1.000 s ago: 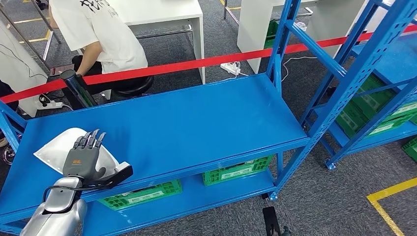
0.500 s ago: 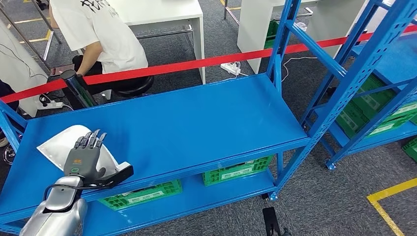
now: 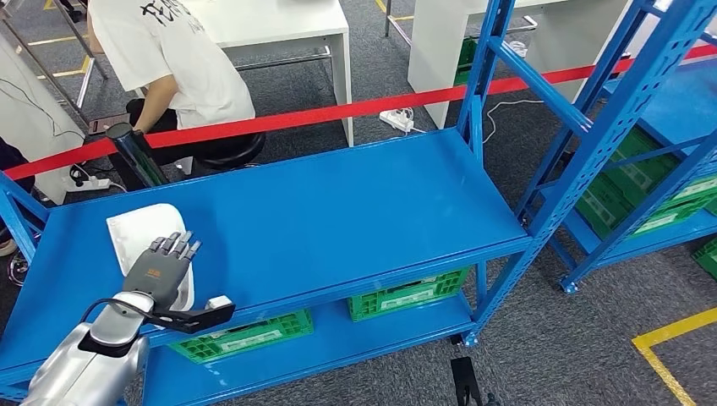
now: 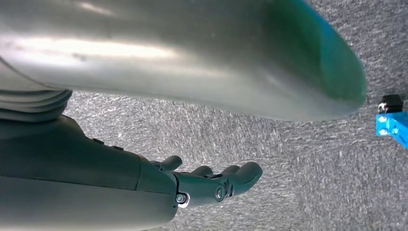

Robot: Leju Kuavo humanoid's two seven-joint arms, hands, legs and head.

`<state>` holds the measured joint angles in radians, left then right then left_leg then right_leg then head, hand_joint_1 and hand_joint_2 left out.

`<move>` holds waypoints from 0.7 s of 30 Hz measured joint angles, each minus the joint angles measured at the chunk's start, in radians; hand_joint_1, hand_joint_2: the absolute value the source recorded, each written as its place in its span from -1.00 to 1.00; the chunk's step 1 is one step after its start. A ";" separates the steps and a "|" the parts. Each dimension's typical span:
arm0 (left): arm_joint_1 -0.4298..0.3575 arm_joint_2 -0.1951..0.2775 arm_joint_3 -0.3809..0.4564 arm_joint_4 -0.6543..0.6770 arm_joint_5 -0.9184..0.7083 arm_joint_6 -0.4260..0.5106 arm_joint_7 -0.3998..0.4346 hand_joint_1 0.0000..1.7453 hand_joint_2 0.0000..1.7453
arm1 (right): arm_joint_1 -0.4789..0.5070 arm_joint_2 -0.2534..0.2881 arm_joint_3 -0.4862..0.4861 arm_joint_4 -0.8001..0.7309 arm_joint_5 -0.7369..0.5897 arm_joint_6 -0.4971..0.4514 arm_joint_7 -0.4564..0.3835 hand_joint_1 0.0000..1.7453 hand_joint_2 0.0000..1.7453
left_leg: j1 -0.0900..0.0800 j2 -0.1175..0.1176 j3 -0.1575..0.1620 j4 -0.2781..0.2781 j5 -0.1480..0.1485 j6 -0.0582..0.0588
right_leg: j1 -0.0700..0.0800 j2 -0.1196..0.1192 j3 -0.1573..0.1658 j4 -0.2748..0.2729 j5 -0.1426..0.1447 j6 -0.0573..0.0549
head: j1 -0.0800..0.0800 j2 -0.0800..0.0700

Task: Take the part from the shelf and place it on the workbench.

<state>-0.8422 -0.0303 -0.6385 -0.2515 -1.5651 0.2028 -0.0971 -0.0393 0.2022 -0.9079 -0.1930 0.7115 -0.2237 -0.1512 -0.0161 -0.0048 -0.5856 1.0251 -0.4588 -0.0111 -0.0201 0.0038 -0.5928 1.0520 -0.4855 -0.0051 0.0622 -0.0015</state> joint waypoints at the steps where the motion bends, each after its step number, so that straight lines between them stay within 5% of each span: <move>1: -0.001 0.002 -0.006 0.000 0.000 -0.012 -0.004 1.00 1.00 | 0.000 0.000 0.000 0.000 0.001 0.002 0.000 -1.00 -1.00 | 0.000 0.000 0.000 0.000 0.000 0.000 | 0.000 0.000 0.000 0.000 0.000 0.000 | 0.000 0.000; 21: -0.019 0.023 -0.119 0.008 0.006 -0.026 -0.003 1.00 1.00 | -0.003 0.003 -0.023 0.000 -0.024 0.004 -0.029 -1.00 -1.00 | 0.000 0.000 0.003 0.000 0.000 -0.001 | 0.000 0.000 0.002 0.000 0.000 0.000 | 0.000 0.000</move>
<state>-0.8609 -0.0076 -0.7576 -0.2433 -1.5595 0.1765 -0.0999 -0.0424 0.2048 -0.9308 -0.1930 0.6879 -0.2201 -0.1802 -0.0160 -0.0047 -0.5828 1.0250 -0.4593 -0.0118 -0.0201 0.0041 -0.5905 1.0520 -0.4859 -0.0047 0.0622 -0.0015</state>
